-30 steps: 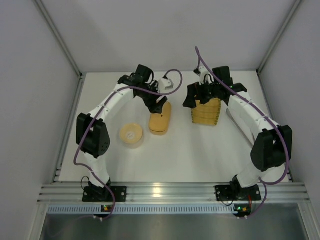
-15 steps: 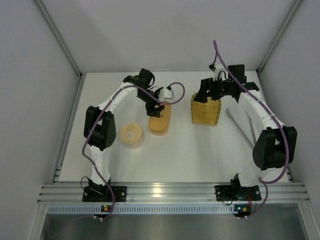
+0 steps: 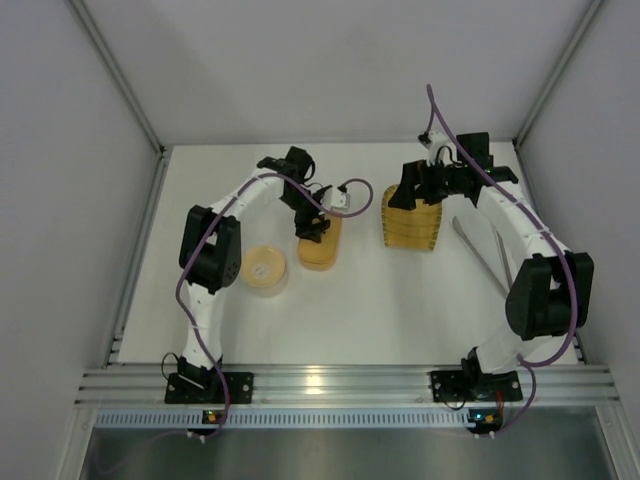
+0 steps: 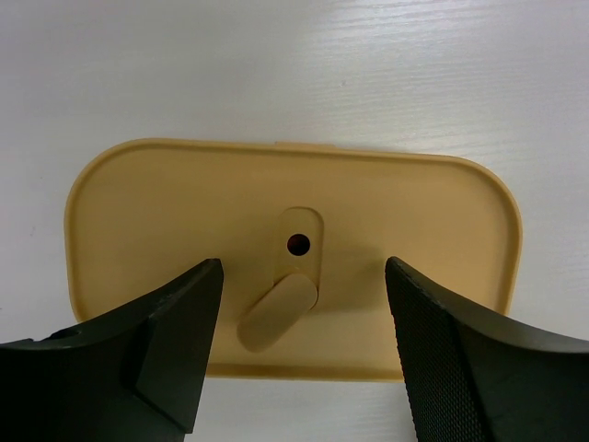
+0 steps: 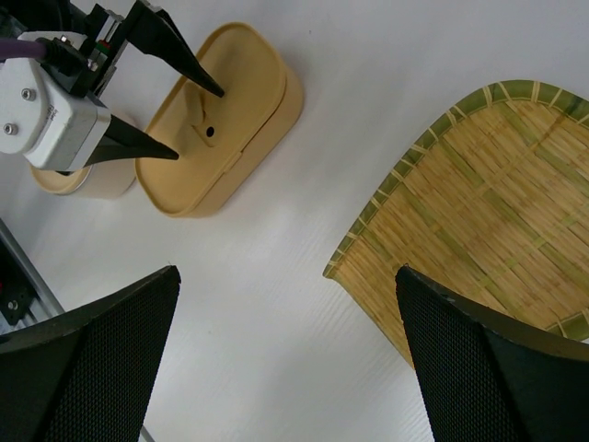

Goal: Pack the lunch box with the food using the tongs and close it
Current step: Close the box lid on the packing box.

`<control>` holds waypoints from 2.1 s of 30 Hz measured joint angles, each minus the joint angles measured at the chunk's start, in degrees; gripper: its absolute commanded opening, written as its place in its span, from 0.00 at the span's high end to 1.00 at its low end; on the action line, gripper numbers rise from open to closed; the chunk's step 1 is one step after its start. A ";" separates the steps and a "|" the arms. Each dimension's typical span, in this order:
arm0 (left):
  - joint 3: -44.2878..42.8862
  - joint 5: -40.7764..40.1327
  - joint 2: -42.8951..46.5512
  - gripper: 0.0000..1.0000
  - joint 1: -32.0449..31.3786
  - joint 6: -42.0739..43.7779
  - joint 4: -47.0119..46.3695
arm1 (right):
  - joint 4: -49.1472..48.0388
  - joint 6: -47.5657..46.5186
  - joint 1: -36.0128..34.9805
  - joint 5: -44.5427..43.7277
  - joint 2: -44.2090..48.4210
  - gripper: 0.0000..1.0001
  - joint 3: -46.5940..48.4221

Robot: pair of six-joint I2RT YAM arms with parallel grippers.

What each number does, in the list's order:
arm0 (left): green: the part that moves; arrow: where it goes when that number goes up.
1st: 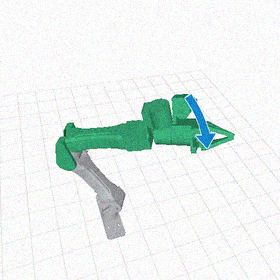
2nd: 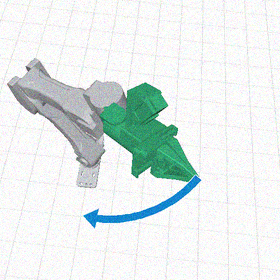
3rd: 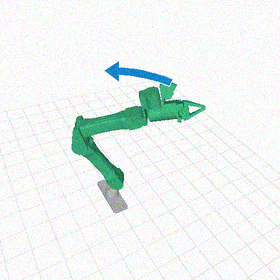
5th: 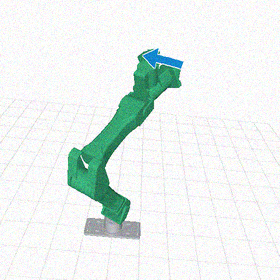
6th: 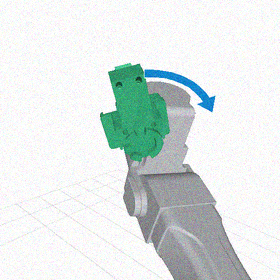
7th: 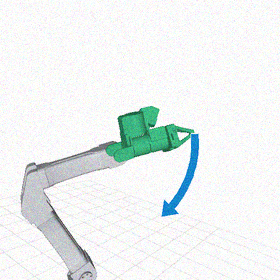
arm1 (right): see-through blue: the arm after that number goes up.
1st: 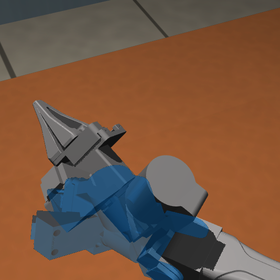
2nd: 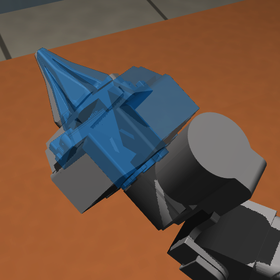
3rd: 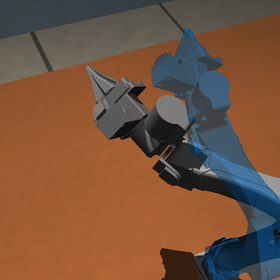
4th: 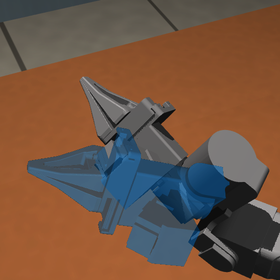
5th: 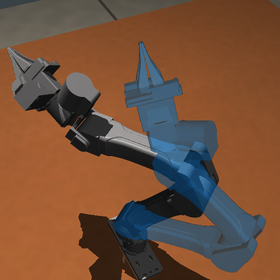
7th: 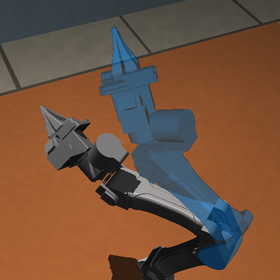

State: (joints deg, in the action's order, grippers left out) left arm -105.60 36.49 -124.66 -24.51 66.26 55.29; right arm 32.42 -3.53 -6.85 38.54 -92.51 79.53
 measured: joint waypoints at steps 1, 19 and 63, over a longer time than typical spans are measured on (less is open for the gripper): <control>0.09 -0.17 0.00 0.24 -0.11 0.48 0.11 | -0.02 -0.13 0.00 0.15 0.00 0.01 0.00; 1.14 0.37 0.31 0.25 -0.74 5.70 1.84 | 0.59 -1.88 0.02 2.29 0.00 0.02 0.00; 13.92 3.34 7.65 0.26 -1.46 2.12 -1.18 | -12.48 15.50 -18.93 -7.23 -33.35 0.49 21.51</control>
State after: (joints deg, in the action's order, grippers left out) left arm -91.68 39.83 -117.01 -25.98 68.38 54.11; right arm 19.94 11.97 -25.78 31.31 -125.86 101.03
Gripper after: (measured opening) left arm 0.738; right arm 0.528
